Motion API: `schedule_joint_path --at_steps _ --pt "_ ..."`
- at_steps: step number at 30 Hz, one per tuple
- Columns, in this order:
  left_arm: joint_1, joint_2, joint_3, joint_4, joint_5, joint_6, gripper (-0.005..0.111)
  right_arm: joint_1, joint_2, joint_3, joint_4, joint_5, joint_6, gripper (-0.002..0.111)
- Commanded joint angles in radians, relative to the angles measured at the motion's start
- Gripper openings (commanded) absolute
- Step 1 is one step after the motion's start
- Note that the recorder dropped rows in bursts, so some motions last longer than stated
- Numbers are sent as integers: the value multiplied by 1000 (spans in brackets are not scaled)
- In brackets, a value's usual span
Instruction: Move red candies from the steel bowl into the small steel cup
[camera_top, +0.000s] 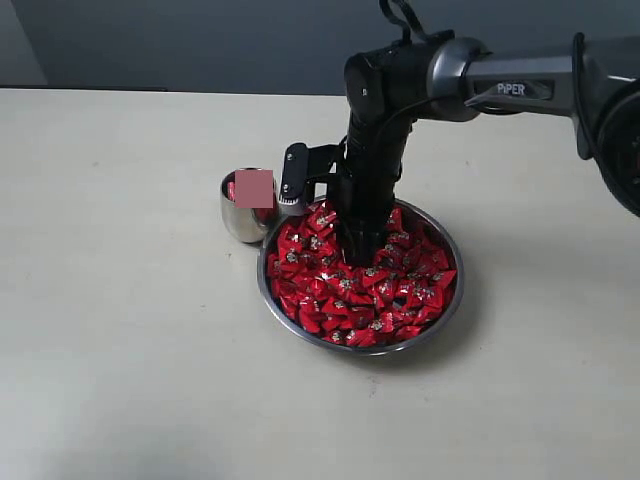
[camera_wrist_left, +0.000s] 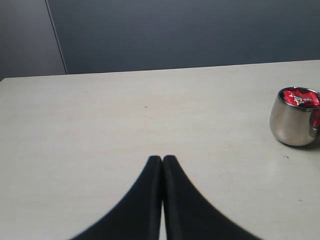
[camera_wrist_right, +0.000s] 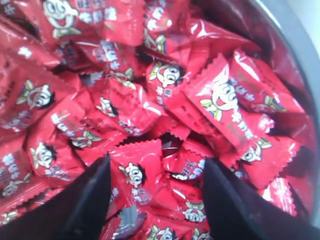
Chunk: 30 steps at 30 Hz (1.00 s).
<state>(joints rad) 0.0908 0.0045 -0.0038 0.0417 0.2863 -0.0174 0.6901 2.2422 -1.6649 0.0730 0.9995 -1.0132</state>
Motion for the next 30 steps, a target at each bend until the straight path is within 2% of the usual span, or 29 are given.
schedule_joint_path --at_steps 1,30 --pt "-8 -4 4 1 -2 -3 0 -1 1 -6 0 12 4 53" --pt "-8 -4 4 1 -2 -3 0 -1 18 5 4 67 74 53"
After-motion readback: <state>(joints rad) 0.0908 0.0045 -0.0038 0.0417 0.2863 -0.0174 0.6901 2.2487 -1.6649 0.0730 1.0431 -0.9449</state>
